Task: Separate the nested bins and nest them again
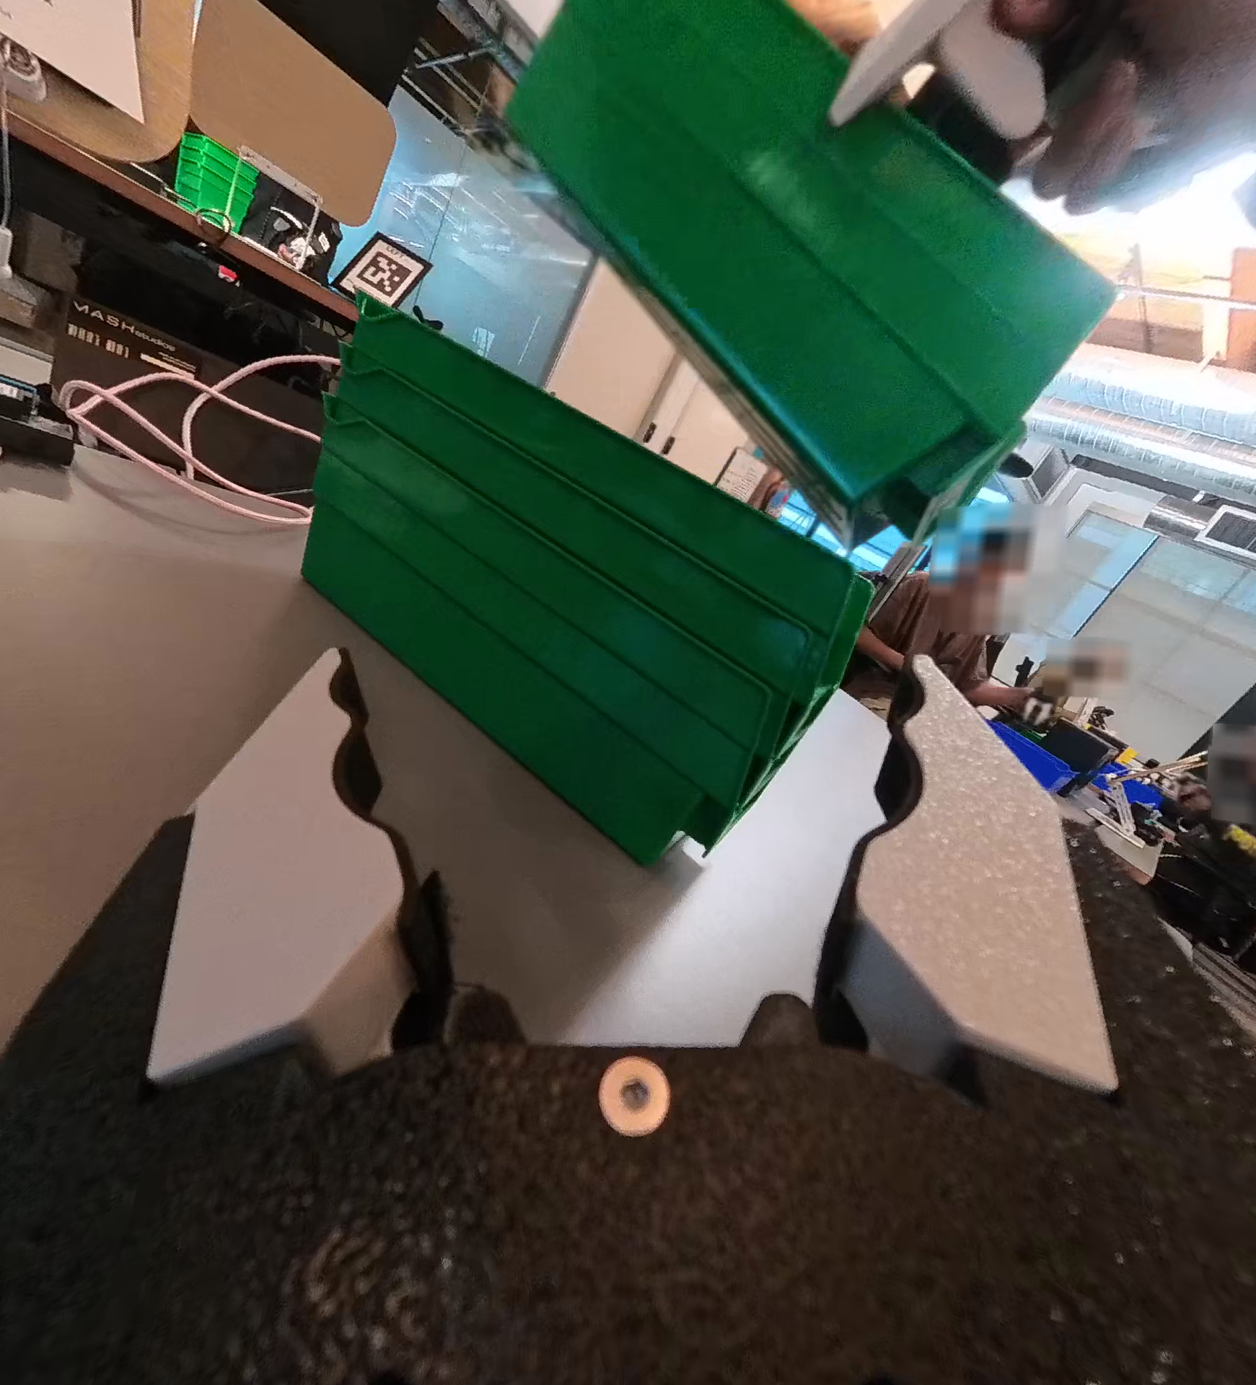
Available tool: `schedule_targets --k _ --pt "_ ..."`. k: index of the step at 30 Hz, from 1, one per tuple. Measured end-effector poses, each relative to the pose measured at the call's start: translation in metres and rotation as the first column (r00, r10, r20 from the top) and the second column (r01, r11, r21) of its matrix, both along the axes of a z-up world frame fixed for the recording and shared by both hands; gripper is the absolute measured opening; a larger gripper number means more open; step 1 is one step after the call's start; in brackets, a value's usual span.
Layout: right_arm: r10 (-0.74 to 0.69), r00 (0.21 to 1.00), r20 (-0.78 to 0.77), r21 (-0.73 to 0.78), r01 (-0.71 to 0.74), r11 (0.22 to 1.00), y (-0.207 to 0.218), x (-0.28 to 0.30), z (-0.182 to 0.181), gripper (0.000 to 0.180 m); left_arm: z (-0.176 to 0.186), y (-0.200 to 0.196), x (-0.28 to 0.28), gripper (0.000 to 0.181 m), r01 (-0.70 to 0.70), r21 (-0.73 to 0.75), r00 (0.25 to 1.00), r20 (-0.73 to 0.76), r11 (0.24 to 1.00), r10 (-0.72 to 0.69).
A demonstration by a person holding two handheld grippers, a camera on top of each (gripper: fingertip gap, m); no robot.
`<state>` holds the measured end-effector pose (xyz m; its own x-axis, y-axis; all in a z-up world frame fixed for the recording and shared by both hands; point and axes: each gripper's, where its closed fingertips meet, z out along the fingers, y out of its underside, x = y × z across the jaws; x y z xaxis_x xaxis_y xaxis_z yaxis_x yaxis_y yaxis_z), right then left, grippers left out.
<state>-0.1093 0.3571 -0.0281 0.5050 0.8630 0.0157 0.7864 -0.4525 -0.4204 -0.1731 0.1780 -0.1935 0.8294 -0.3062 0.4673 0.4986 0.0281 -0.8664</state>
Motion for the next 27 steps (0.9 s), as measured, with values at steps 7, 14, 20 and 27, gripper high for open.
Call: schedule_targets --k 7,14,20,27 --pt "-0.246 0.969 -0.018 0.083 0.247 0.966 0.070 0.142 0.013 0.110 0.001 -0.003 -0.002 0.135 -0.006 0.011 1.000 0.013 1.000 0.006" --pt "-0.534 0.841 0.087 0.003 0.536 0.844 0.121 0.339 -0.085 0.110 0.004 -0.006 -0.010 0.134 -0.030 0.032 0.998 0.048 0.999 0.028" --pt "-0.631 0.764 0.137 -0.073 0.643 0.762 0.123 0.455 -0.164 0.107 0.002 -0.004 -0.009 0.130 -0.026 0.024 0.999 0.044 0.999 0.025" --pt "-0.568 0.807 0.158 -0.120 0.587 0.801 0.108 0.488 -0.199 0.109 0.001 -0.004 -0.009 0.131 -0.023 0.021 0.998 0.051 1.000 0.022"
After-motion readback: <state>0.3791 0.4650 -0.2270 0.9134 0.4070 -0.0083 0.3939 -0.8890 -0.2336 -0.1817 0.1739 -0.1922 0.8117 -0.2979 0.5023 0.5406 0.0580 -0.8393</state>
